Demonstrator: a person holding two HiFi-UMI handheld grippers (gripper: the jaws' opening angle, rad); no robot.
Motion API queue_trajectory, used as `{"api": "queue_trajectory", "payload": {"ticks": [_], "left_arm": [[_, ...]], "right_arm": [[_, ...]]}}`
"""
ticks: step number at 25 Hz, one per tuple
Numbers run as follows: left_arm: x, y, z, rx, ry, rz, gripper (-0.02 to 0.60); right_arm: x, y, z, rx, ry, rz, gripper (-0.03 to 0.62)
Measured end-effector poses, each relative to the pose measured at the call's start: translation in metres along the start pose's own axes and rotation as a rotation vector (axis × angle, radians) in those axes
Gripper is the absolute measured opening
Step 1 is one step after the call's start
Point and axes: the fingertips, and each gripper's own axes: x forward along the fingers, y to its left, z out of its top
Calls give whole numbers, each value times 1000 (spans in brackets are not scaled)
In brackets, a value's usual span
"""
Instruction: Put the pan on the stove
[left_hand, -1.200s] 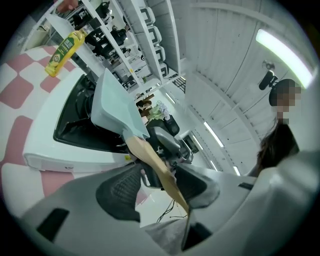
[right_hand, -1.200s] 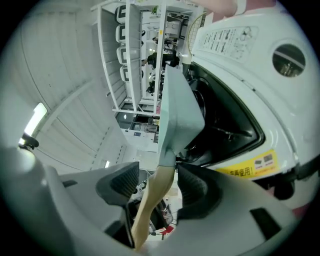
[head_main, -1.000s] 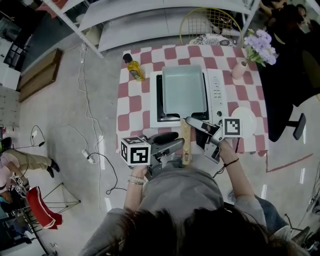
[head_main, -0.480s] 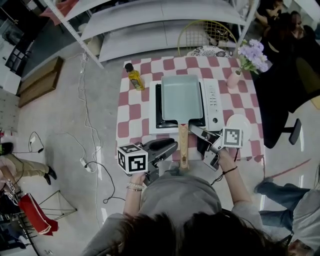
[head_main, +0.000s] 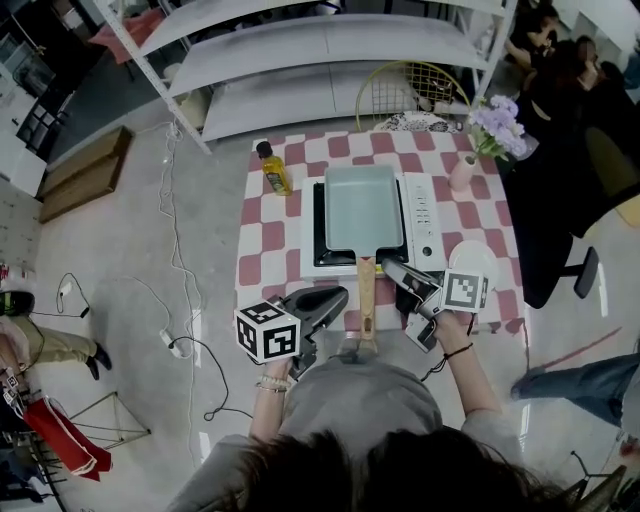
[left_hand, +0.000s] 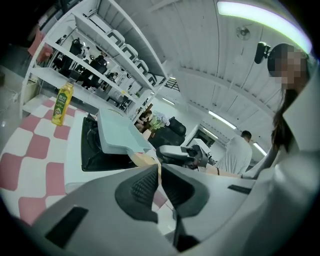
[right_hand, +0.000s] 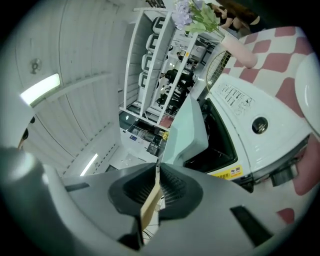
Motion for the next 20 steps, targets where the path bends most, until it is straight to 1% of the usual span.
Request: {"api": "queue_trajectory", "payload": {"ticks": [1, 2, 4, 5, 7, 8, 11, 15, 17, 20], "left_arm": [[-1, -1, 1, 10, -3, 7, 38], [-2, -1, 1, 22, -3, 16, 38], [-5, 1, 0, 50, 4, 42, 36], [-6, 3, 0, 65, 7, 57, 35], [-8, 6, 0, 90, 4, 82, 34], [-10, 7, 1, 100, -3, 93, 32], [-16, 11, 4, 135, -27, 131, 31], [-24, 15, 13, 184, -73, 186, 29], [-29, 19, 16, 206, -93, 217, 28], [-36, 23, 21, 215, -122, 250, 26]], "right_arm": [[-3, -2, 0, -12, -4, -18, 40], [-3, 1, 1, -24, -10, -15, 38], [-2, 12, 3, -41, -29, 27, 34], [-4, 13, 3, -48, -36, 21, 32], [-14, -2, 3, -80, -35, -88, 31], [-17, -7, 4, -105, -35, -125, 29], [-17, -1, 9, -220, -39, -115, 25], [-18, 6, 14, -381, -34, -159, 23], [-18, 7, 15, -442, -32, -180, 23], [-18, 9, 17, -508, -32, -197, 23]]}}
